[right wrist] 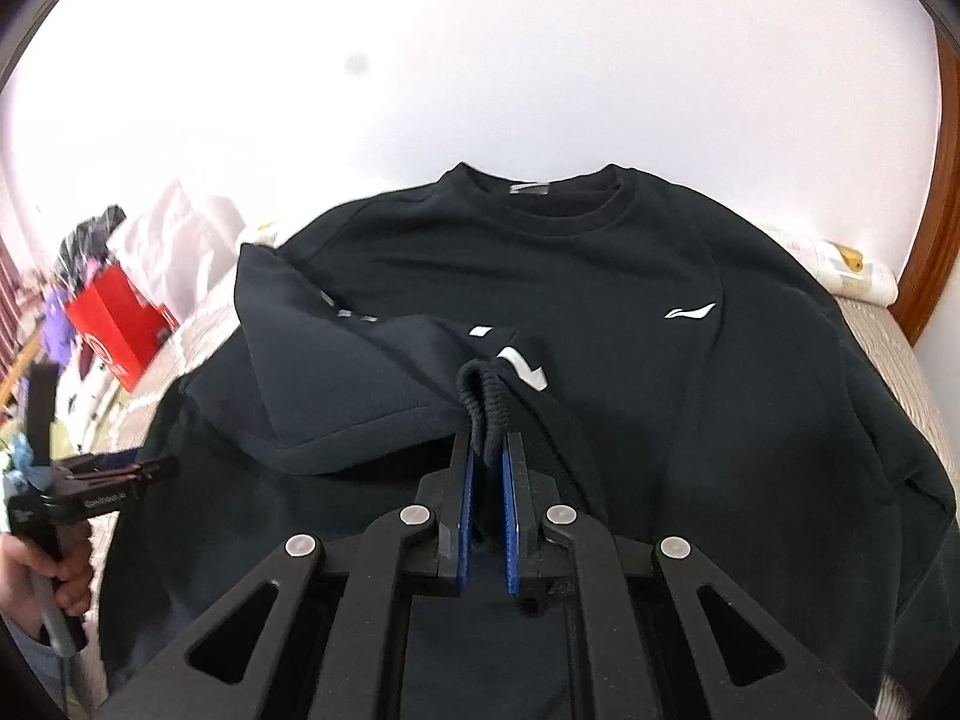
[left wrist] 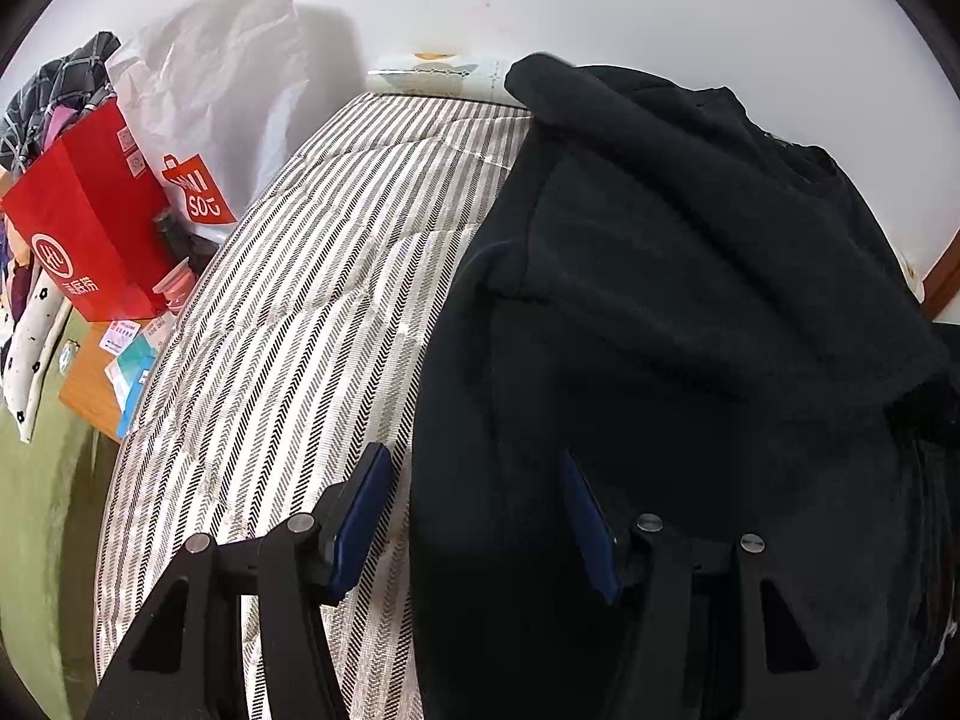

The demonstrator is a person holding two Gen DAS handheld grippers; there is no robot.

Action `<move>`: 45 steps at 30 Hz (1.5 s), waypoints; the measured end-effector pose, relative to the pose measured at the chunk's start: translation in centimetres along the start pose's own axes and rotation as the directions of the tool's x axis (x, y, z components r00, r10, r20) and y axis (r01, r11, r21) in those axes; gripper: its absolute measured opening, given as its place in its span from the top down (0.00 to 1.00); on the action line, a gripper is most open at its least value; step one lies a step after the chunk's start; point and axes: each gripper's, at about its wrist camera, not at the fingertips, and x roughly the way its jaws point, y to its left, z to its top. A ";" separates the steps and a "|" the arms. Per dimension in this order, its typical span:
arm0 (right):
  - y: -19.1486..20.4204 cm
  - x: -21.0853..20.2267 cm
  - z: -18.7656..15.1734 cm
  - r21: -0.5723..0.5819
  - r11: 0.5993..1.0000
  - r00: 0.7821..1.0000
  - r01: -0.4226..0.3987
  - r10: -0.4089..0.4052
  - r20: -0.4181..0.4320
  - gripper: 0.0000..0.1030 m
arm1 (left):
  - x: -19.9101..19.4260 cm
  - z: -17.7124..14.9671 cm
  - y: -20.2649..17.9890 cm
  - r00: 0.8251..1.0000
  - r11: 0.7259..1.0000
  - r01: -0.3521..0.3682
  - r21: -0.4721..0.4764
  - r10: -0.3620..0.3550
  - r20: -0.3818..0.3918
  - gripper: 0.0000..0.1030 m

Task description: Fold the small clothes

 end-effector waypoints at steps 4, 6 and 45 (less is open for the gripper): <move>-2.3 -0.6 0.0 0.035 0.999 0.999 0.029 -0.029 0.012 0.93 | 0.1 0.1 -0.2 1.000 1.000 -0.008 0.002 0.008 0.000 0.46; -3.3 -0.5 -0.3 0.054 0.998 1.000 0.024 -0.025 0.005 0.93 | 0.1 0.1 -0.2 1.000 1.000 -0.009 -0.001 0.009 0.000 0.46; -16.6 1.4 0.3 0.384 0.911 0.988 0.150 -0.152 -0.026 0.91 | 0.0 0.2 -0.4 1.000 1.000 -0.015 0.020 0.015 0.009 0.46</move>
